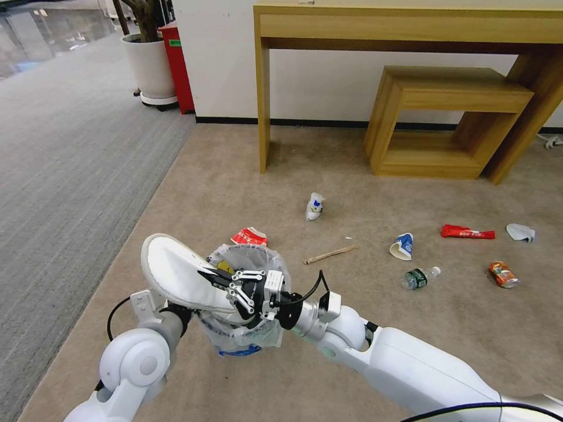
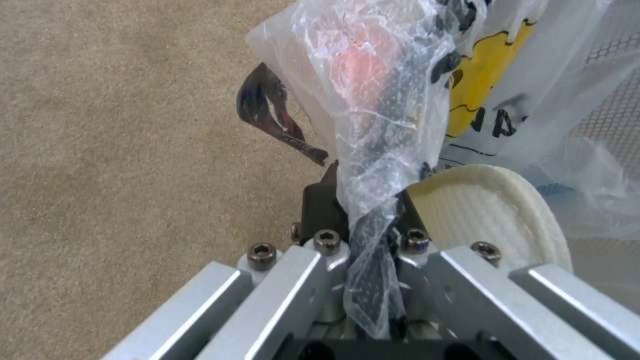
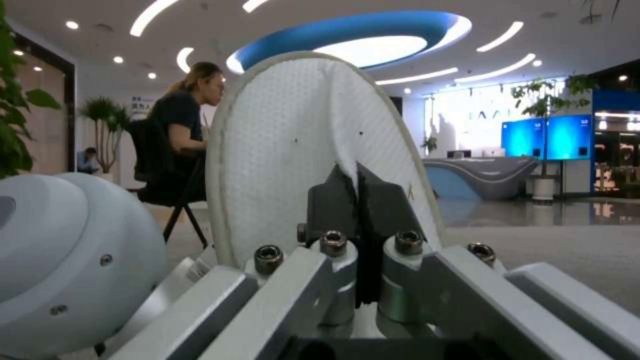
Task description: Pick up the trash bin and place the garbage on the floor into it.
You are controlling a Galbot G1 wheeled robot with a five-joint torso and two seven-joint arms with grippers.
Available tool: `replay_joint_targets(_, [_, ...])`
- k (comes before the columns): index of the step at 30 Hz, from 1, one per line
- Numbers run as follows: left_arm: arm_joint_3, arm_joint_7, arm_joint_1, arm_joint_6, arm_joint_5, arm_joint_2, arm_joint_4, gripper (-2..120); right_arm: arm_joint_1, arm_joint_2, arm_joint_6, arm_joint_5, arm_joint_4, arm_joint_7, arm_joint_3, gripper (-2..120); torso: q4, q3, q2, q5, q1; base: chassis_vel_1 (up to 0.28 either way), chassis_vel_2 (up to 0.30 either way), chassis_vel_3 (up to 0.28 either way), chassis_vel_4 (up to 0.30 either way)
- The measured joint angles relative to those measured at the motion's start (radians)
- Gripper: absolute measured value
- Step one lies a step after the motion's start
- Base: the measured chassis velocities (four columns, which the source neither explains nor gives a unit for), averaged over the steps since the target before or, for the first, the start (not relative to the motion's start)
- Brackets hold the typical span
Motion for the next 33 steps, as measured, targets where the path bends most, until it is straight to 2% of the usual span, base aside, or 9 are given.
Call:
replay_joint_targets(5, [-0.008,0.001,0.007,0.0,-0.007,0.005,-0.013,0,0.0,-0.001,-0.001,-0.005,-0.008,0.0,0.004,14,0.0,0.0,0.0,0.0,0.0,0.0,0.0,0.0,0.0])
replay_joint_targets(11, [-0.017,0.005,0.018,0.0,-0.013,0.009,-0.027,0,0.002,0.001,0.003,-0.012,-0.022,-0.002,0.01,39,0.0,0.0,0.0,0.0,0.0,0.0,0.0,0.0,0.0])
replay_joint_targets(12, [-0.017,0.005,0.018,0.0,-0.013,0.009,-0.027,0,0.002,0.001,0.003,-0.012,-0.022,-0.002,0.01,39,0.0,0.0,0.0,0.0,0.0,0.0,0.0,0.0,0.0])
replay_joint_targets(15, [-0.02,0.012,0.023,0.0,-0.014,0.011,-0.033,0,0.002,0.0,0.008,-0.02,-0.029,-0.005,0.018,54,0.0,0.0,0.0,0.0,0.0,0.0,0.0,0.0,0.0])
replay_joint_targets(16, [-0.02,0.012,0.023,0.0,-0.014,0.011,-0.033,0,0.002,0.0,0.008,-0.02,-0.029,-0.005,0.018,54,0.0,0.0,0.0,0.0,0.0,0.0,0.0,0.0,0.0])
replay_joint_targets(19, [-0.021,0.015,0.025,0.0,-0.014,0.012,-0.036,0,0.001,-0.005,0.012,-0.022,-0.032,-0.007,0.03,69,0.0,0.0,0.0,0.0,0.0,0.0,0.0,0.0,0.0])
replay_joint_targets(20, [-0.021,0.015,0.025,0.0,-0.014,0.012,-0.036,0,0.001,-0.005,0.012,-0.022,-0.032,-0.007,0.03,69,0.0,0.0,0.0,0.0,0.0,0.0,0.0,0.0,0.0])
replay_joint_targets(23, [-0.021,0.017,0.025,-0.001,-0.014,0.013,-0.036,0,-0.004,-0.01,0.016,-0.027,-0.032,-0.01,0.042,82,0.0,0.0,0.0,0.0,0.0,0.0,0.0,0.0,0.0])
replay_joint_targets(33, [-0.026,0.021,0.031,-0.002,-0.011,0.011,-0.024,0,-0.013,-0.035,0.009,-0.023,-0.015,0.029,0.118,86,0.0,0.0,0.0,0.0,0.0,0.0,0.0,0.0,0.0])
